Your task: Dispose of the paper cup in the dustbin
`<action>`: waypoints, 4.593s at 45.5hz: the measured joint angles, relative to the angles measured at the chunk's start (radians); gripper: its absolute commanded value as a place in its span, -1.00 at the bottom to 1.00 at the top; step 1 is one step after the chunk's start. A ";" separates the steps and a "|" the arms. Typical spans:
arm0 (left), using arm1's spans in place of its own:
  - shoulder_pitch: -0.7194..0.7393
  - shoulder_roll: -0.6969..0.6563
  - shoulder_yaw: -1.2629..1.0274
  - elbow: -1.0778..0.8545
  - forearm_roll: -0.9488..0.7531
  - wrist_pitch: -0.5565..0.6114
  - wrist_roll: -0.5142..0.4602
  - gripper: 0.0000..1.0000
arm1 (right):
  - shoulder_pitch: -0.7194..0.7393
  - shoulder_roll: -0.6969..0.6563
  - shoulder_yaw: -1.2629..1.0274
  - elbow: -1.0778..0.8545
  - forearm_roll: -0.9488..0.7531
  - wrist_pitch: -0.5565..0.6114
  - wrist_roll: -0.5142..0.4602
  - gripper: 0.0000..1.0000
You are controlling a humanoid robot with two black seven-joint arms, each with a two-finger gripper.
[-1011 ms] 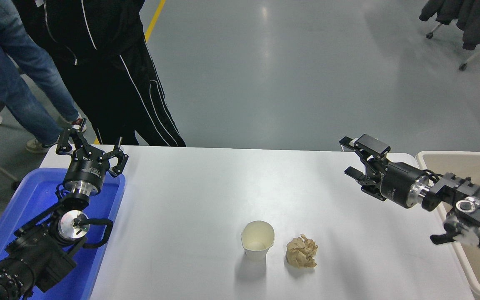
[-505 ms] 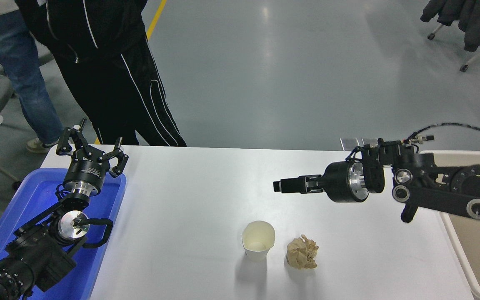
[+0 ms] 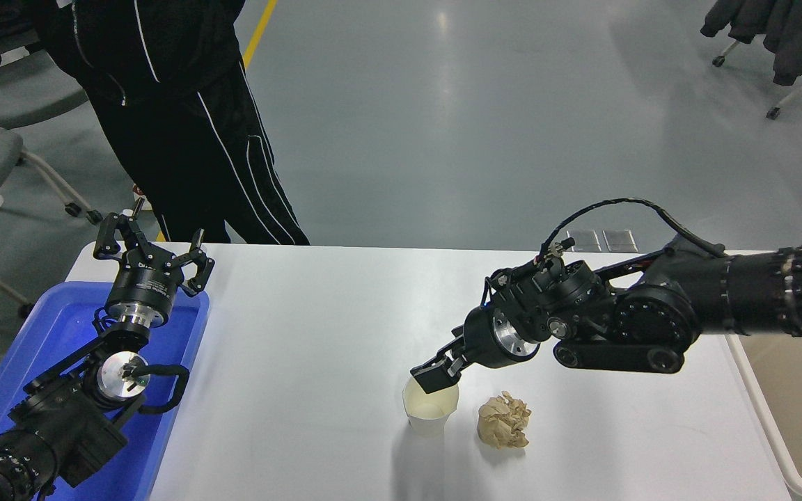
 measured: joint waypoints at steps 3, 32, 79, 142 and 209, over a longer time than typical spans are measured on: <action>0.000 0.000 0.000 0.000 0.000 0.000 0.000 1.00 | -0.009 0.009 -0.011 -0.013 -0.010 -0.002 0.002 0.99; 0.000 0.000 0.000 0.000 0.000 0.000 0.000 1.00 | -0.074 0.087 -0.046 -0.128 -0.039 -0.007 0.083 -0.80; 0.000 0.000 0.000 0.000 0.000 0.000 0.000 1.00 | 0.041 0.066 -0.076 -0.103 -0.015 0.021 0.157 -1.00; 0.000 0.000 0.000 0.000 0.000 0.000 0.000 1.00 | 0.363 -0.483 0.115 0.130 0.121 0.190 0.162 -1.00; 0.000 0.000 0.001 0.000 0.000 0.000 0.000 1.00 | -0.842 -0.648 0.808 -0.695 1.010 -0.051 0.383 -1.00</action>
